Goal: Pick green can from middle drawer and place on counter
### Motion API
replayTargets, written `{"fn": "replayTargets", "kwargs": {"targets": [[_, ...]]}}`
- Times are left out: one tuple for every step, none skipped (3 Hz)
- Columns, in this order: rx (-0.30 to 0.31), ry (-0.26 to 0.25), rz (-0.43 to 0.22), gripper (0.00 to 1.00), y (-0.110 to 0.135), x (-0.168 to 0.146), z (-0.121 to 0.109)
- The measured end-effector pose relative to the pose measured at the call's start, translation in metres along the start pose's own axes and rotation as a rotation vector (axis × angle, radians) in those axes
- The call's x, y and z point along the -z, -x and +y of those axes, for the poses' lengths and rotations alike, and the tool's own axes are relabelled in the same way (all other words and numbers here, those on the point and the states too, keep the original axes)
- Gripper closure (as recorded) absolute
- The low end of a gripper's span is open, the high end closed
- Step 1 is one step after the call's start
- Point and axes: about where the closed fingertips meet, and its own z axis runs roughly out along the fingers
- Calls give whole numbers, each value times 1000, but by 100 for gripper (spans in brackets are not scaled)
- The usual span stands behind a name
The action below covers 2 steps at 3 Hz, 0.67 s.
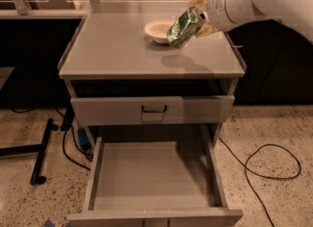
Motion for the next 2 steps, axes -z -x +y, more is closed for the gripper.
{"fn": "replayTargets", "kwargs": {"targets": [[70,26,4,100,3,-15,1],[142,52,10,100,9,-35,1]]}}
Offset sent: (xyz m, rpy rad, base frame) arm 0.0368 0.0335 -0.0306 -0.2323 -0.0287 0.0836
